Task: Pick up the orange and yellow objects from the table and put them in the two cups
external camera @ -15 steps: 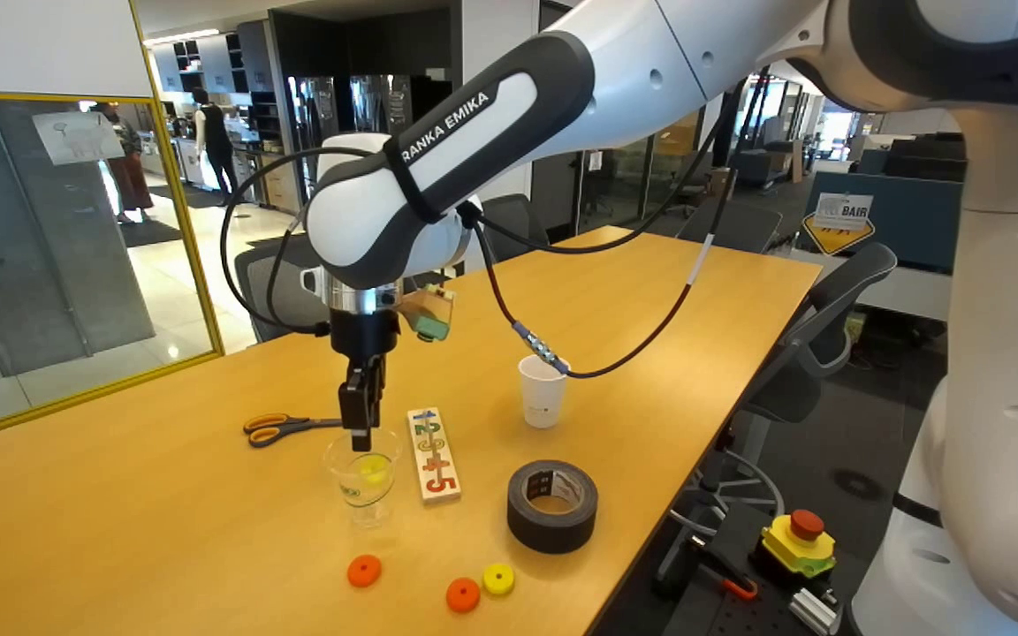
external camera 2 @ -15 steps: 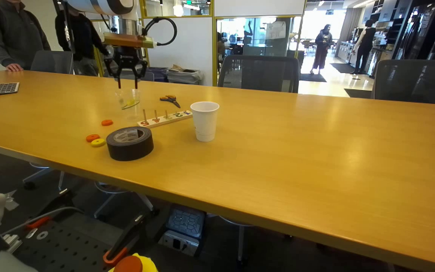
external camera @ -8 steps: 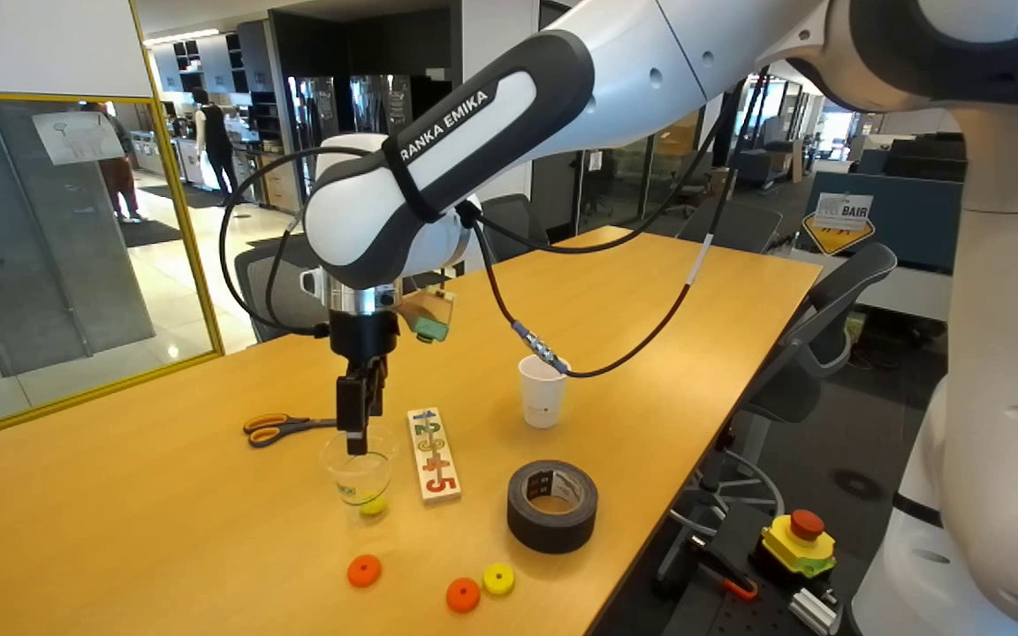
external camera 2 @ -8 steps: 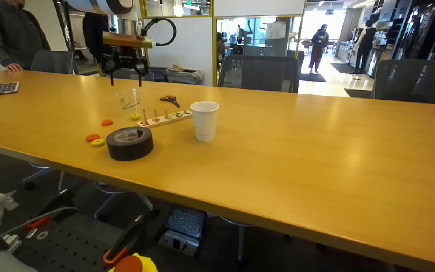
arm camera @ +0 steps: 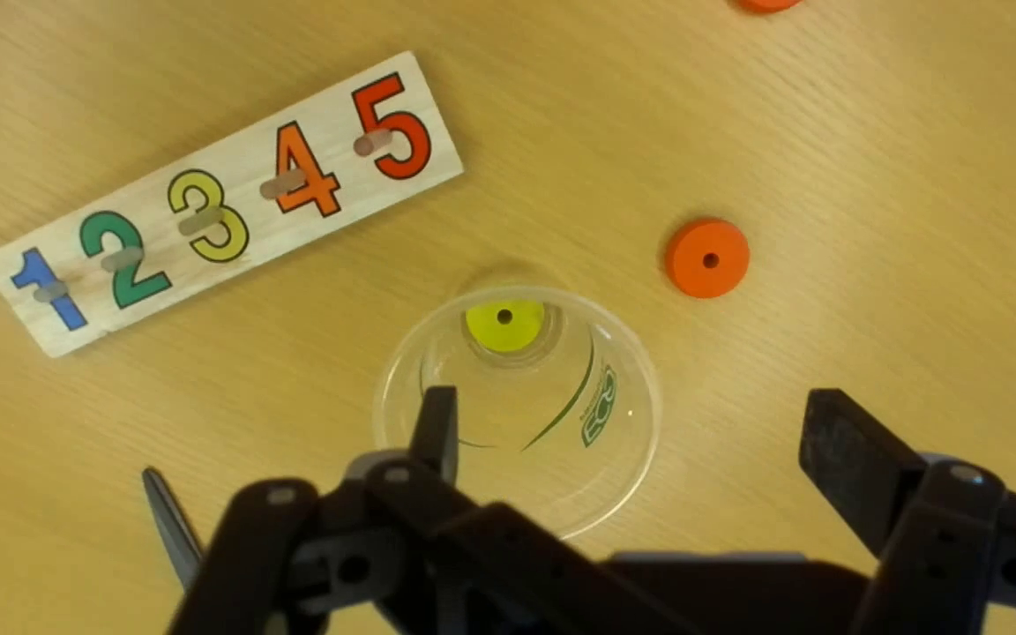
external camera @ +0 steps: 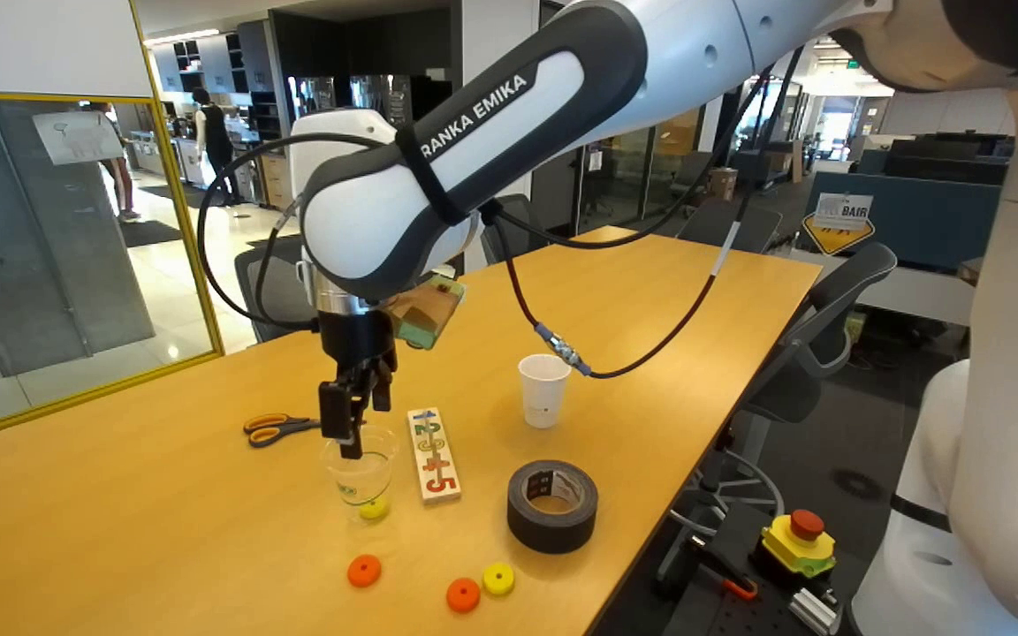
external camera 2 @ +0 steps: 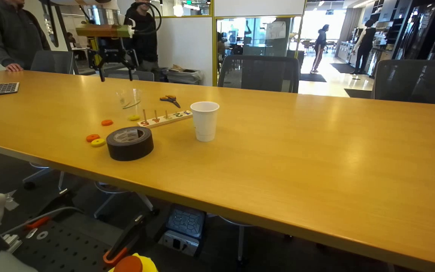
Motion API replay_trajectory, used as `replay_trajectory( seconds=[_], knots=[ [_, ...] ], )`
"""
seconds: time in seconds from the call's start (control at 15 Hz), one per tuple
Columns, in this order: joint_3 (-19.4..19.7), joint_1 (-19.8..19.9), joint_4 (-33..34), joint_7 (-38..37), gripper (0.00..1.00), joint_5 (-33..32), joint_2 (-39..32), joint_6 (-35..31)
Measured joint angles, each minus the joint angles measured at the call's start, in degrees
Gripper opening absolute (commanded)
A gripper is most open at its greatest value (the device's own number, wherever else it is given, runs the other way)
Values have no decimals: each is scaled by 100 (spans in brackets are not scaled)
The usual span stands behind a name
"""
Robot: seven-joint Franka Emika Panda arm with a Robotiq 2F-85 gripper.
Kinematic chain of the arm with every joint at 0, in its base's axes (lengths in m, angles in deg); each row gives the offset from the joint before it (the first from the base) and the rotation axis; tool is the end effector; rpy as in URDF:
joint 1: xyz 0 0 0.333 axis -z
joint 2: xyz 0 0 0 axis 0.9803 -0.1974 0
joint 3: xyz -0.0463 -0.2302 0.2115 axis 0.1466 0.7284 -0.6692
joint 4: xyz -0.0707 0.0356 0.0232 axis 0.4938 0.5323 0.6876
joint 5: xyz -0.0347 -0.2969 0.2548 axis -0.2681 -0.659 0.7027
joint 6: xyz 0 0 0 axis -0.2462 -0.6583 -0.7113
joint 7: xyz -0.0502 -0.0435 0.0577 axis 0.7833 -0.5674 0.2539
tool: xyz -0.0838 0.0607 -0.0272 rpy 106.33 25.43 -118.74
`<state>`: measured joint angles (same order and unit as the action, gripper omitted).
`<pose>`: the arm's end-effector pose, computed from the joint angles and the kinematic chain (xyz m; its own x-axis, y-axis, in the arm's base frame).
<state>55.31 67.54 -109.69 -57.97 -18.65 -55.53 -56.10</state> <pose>0.5269 0.2248 0.3754 0.8094 0.5871 0.0119 0.5870 -0.8095 0.0117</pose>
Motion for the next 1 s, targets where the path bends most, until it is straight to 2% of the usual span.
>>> replay_trajectory(
  seconds=[0.33,0.67,1.0],
  knots=[
    [-65,-301,-676,-1346,100,-135,379,-94],
    [-113,-386,-1516,-2323,100,-131,439,-1043],
    [-111,-386,-1918,-2676,100,-140,237,-1919]
  ],
)
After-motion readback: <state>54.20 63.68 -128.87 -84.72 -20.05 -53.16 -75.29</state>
